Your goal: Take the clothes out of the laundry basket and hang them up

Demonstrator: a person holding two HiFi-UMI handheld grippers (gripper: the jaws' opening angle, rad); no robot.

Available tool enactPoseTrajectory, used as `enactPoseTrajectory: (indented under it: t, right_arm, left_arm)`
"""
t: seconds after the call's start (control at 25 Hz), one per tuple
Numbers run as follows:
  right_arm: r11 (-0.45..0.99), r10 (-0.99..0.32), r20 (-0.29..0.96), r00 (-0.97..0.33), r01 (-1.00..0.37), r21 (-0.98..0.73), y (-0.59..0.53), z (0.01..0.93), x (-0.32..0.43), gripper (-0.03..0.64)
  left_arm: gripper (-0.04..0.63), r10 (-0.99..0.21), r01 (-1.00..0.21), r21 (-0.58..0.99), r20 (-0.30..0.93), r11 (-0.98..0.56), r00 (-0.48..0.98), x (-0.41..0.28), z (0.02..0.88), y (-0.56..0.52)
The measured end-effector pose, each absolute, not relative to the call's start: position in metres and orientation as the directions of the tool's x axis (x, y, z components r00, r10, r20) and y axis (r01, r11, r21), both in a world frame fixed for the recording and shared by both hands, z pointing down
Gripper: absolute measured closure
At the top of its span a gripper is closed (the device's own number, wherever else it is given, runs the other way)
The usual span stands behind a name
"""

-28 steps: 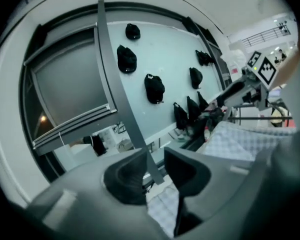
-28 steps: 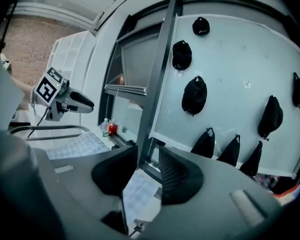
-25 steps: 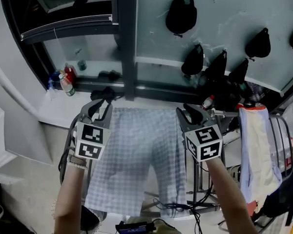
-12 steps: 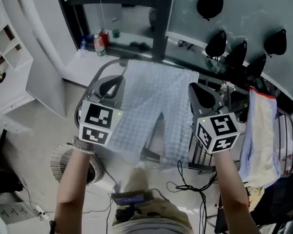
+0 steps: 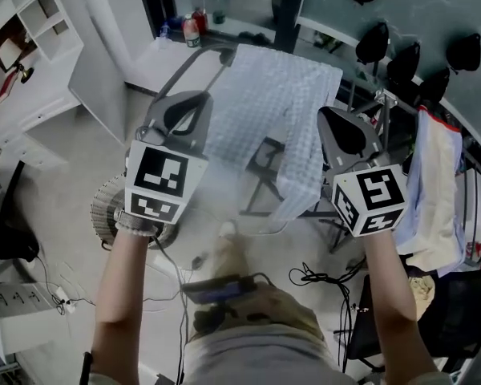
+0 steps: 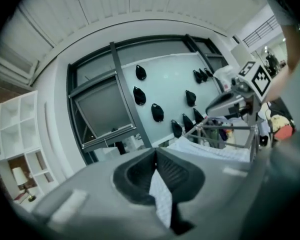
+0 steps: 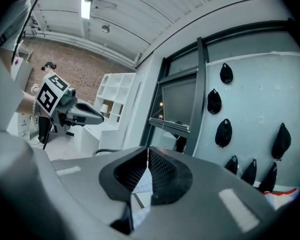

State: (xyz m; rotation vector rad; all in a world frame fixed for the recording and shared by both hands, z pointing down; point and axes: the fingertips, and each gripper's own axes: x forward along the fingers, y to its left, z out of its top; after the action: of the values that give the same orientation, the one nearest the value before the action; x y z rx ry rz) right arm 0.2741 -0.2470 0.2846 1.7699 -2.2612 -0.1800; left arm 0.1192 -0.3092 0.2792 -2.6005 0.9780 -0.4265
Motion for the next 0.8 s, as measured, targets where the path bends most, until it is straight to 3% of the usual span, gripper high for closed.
enactPoseTrajectory:
  t: [0.8]
  right_arm:
    - [0.523,-0.851,0.117,-0.512,-0.811,0.263,-0.205,0.287,0.081,0.607]
  left_arm:
    - [0.601,-0.837,-0.769,-0.332,0.183,-0.546,0.516,-0.070,0.288,-0.205]
